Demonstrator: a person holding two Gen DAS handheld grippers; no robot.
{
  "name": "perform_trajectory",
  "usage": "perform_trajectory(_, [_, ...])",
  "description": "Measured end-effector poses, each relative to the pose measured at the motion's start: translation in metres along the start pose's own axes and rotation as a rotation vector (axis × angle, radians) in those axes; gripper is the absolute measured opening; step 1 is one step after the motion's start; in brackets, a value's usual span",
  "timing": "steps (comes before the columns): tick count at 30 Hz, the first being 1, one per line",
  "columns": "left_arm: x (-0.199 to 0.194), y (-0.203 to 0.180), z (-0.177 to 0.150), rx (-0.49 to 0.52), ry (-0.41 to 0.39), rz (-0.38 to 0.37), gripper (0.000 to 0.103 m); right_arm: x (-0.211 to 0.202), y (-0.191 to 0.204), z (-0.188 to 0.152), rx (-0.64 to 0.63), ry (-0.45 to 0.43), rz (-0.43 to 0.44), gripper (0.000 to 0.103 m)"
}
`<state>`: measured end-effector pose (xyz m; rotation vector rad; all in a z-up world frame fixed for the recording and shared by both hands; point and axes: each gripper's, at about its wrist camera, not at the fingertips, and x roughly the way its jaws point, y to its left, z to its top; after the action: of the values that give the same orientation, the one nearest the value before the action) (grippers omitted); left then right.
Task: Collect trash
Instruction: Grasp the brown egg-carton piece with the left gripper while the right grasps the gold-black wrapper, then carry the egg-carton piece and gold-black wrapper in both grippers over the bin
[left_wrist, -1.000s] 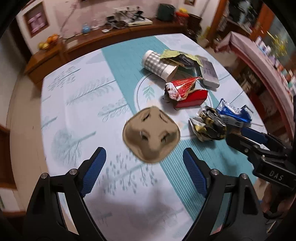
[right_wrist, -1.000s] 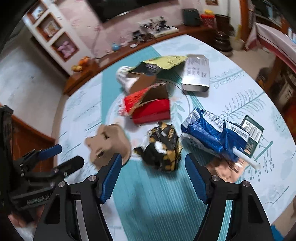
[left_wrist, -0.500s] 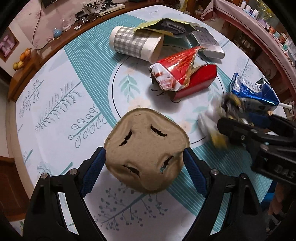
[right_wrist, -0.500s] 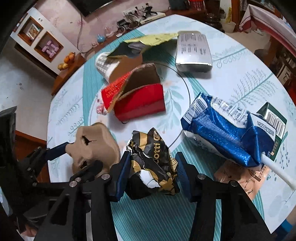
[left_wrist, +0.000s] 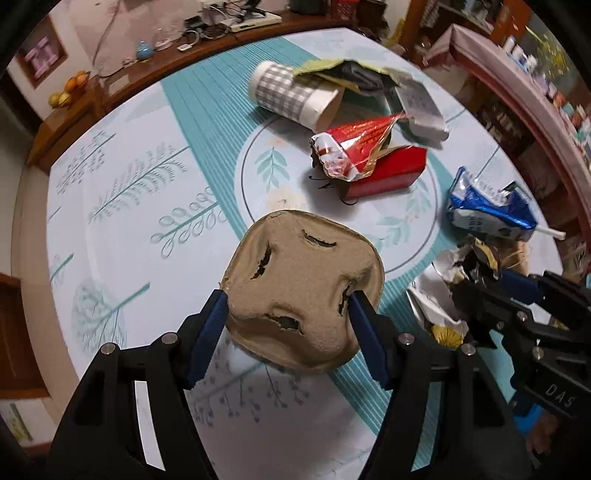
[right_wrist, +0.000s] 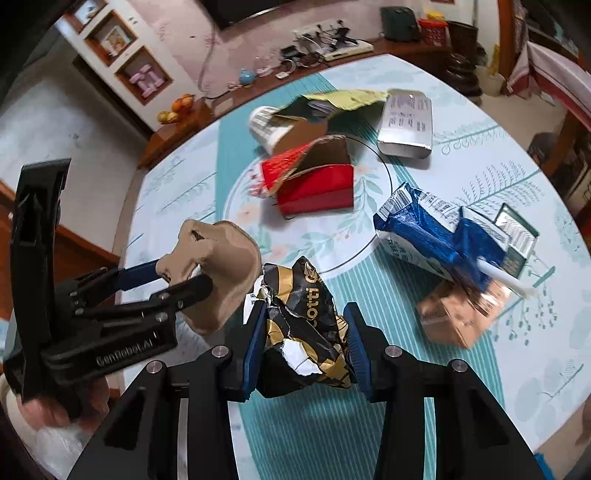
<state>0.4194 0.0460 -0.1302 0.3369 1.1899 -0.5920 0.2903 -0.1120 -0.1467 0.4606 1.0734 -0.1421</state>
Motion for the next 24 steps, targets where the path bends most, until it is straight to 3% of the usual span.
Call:
perform_trajectory(6, [-0.051, -0.006, -0.025, -0.063, -0.048, -0.006, 0.064, -0.05, -0.003, -0.023, -0.07, -0.032, 0.047, 0.041])
perform_trajectory(12, [-0.102, -0.036, -0.058, -0.107, -0.096, 0.005, 0.064, -0.109, -0.025, -0.057, -0.133, -0.066, 0.108, 0.041])
perform_trajectory(17, [-0.136, -0.083, -0.088, -0.151, -0.144, 0.019, 0.064, -0.154, -0.06, -0.088, -0.208, -0.086, 0.138, 0.04])
perform_trajectory(24, [-0.168, -0.178, -0.141, -0.243, -0.205, 0.035, 0.064, -0.217, -0.128, -0.137, -0.29, -0.11, 0.156, 0.04])
